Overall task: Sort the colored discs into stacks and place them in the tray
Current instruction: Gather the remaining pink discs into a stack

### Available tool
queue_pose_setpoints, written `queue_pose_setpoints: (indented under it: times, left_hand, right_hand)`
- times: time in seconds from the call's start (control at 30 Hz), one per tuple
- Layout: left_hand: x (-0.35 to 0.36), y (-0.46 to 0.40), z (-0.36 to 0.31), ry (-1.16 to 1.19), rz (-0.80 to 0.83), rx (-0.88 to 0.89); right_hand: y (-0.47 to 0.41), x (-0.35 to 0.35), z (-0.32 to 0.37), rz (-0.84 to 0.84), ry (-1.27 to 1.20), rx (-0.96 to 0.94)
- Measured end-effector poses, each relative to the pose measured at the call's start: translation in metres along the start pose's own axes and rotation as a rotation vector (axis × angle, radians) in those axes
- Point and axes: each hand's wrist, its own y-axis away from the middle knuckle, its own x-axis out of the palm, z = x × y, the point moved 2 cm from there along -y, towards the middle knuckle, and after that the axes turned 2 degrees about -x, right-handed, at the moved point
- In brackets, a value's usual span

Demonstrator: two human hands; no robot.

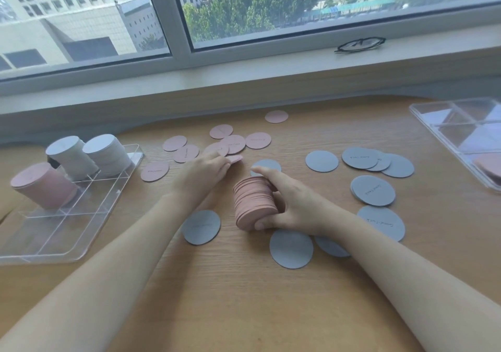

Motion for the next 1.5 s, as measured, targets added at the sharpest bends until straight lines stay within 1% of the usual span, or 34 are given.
queue_pose_setpoints:
  times: [0.13, 0.2, 0.3, 0.43, 0.53, 0.6, 0.63, 0.67, 0.77, 0.83, 0.87, 0.93, 1.0, 1.07, 1.17, 1.3, 1.43, 1.5]
  left_hand:
    - [-0.015, 0.018, -0.002, 0.193, -0.115, -0.135]
    - [-0.021, 0.031, -0.006, 0.321, -0.126, -0.169]
    - [-0.028, 0.048, -0.019, 0.53, -0.034, -0.181]
    - [-0.03, 0.057, -0.041, 0.777, 0.063, -0.143]
    - [-0.027, 0.054, -0.044, 0.883, 0.125, -0.141]
    - [-0.024, 0.051, -0.032, 0.845, 0.168, -0.156]
    - [-0.022, 0.05, -0.021, 0.785, 0.171, -0.191]
    - [-0.021, 0.05, -0.007, 0.704, 0.147, -0.246]
    - [-0.021, 0.05, 0.044, 0.409, -0.012, -0.439]
    - [-0.019, 0.051, 0.075, 0.237, -0.066, -0.539]
    - [-0.018, 0.052, 0.088, 0.158, -0.051, -0.578]
    - [-0.014, 0.053, 0.108, 0.04, 0.039, -0.628]
    - [-0.013, 0.05, 0.119, 0.03, 0.103, -0.673]
    - [-0.016, 0.045, 0.12, 0.073, 0.106, -0.7]
    - [-0.022, 0.038, 0.116, 0.129, 0.044, -0.683]
    - [-0.024, 0.034, 0.112, 0.231, 0.02, -0.707]
    - [-0.019, 0.026, 0.104, 0.291, -0.094, -0.653]
    - [-0.016, 0.019, 0.1, 0.316, -0.109, -0.623]
  right_hand:
    - [0.001, -0.002, 0.002, 0.007, 0.024, -0.012]
    - [0.001, -0.003, 0.002, 0.012, 0.057, -0.025]
    - [0.0, -0.002, 0.001, 0.018, 0.098, -0.026]
    - [-0.001, 0.0, 0.0, 0.018, 0.112, -0.031]
    - [-0.001, 0.0, -0.002, 0.012, 0.073, -0.022]
    - [0.0, -0.002, -0.003, 0.0, 0.041, -0.004]
    - [0.0, -0.002, -0.004, -0.002, 0.032, 0.007]
    - [0.0, -0.002, -0.004, -0.002, 0.026, 0.015]
    - [-0.001, -0.002, -0.005, 0.006, 0.029, 0.025]
    - [-0.002, -0.002, -0.005, 0.01, 0.033, 0.021]
    - [-0.002, -0.001, -0.005, 0.011, 0.033, 0.019]
    - [-0.002, -0.001, -0.004, 0.012, 0.034, 0.02]
    - [-0.002, -0.001, -0.004, 0.015, 0.029, 0.023]
    - [-0.002, -0.001, -0.004, 0.015, 0.029, 0.024]
    - [-0.001, -0.001, -0.004, 0.013, 0.028, 0.02]
    - [-0.001, -0.001, -0.003, 0.011, 0.015, 0.017]
    - [-0.001, -0.001, -0.005, 0.012, 0.004, 0.011]
    - [-0.001, -0.001, -0.006, 0.007, 0.009, 0.006]
